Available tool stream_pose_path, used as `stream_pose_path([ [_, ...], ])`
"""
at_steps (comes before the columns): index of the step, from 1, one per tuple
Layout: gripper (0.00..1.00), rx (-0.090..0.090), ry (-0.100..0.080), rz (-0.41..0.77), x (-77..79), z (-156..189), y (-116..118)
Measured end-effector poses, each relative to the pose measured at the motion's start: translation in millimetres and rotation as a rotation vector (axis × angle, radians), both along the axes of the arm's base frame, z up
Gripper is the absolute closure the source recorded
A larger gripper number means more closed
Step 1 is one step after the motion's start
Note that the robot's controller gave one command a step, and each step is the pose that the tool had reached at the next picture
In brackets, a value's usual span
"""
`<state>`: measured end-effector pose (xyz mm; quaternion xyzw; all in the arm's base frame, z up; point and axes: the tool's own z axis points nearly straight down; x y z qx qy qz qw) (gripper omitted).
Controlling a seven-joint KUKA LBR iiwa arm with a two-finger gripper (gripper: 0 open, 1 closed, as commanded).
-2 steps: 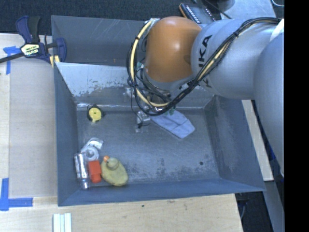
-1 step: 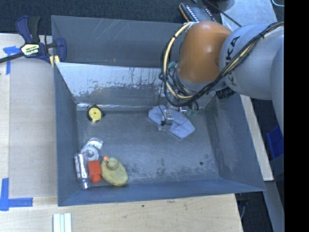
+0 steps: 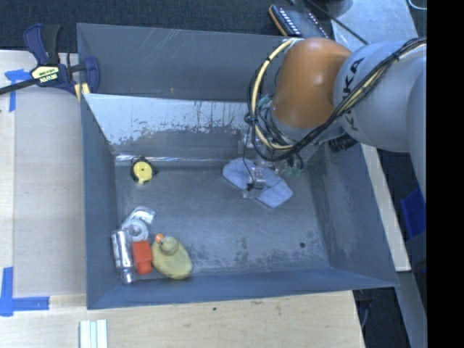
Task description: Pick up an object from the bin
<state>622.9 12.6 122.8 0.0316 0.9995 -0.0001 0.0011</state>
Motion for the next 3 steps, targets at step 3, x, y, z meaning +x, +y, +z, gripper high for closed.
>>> stream_pose_path([
  [3, 0.0, 0.002, -0.005, 0.033, -22.2, -5, 13],
])
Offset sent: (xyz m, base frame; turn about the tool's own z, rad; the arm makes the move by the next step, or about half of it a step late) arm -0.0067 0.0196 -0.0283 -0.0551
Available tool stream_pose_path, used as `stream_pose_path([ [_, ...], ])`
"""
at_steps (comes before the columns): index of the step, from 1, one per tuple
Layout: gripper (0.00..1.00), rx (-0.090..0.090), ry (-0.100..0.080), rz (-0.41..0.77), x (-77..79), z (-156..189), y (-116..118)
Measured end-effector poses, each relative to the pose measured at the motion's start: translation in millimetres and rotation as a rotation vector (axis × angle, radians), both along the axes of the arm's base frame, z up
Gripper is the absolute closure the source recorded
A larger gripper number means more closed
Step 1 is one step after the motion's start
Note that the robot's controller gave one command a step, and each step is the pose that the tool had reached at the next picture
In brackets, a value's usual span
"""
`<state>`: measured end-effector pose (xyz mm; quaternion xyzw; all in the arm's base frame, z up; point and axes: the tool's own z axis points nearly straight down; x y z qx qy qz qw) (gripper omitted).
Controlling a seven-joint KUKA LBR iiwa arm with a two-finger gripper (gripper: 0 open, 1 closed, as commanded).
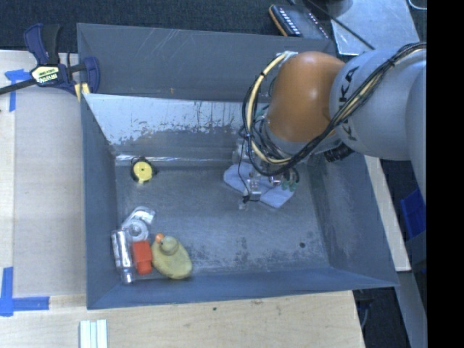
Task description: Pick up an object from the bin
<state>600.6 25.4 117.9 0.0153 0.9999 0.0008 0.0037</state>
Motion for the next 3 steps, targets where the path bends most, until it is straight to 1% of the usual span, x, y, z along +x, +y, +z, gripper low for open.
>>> stream_pose_path([
  [1, 1.0, -0.002, 0.0, 0.058, 21.4, -37, -1],
  [2, 1.0, -0.002, 0.0, 0.057, 21.4, -37, -1],
  [3, 1.0, -0.003, -0.012, 0.085, 25.2, 37, 0],
])
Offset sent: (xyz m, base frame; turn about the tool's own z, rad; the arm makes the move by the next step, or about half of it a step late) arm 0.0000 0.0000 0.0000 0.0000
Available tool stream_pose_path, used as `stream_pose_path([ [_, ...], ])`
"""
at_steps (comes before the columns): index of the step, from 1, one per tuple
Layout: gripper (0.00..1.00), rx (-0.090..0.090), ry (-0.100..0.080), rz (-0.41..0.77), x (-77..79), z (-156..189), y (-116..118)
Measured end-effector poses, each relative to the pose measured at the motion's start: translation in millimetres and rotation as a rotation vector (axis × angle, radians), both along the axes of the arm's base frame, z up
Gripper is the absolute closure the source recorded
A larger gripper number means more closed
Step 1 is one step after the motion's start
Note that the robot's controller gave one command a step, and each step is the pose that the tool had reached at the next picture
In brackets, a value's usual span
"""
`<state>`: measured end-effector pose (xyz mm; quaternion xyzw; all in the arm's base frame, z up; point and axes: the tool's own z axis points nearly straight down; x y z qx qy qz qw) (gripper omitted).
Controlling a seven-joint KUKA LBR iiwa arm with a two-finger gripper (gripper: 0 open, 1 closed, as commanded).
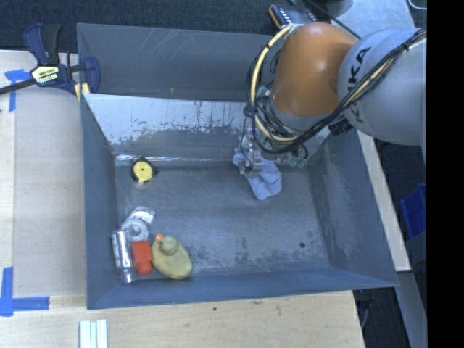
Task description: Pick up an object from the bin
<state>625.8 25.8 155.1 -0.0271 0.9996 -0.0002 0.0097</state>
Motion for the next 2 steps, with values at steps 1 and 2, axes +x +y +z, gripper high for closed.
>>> stream_pose_path([
  [1, 1.0, 0.001, 0.003, 0.0, 2.8, 36, 12],
  [2, 1.0, -0.001, -0.002, 0.069, -15.2, 141, 4],
])
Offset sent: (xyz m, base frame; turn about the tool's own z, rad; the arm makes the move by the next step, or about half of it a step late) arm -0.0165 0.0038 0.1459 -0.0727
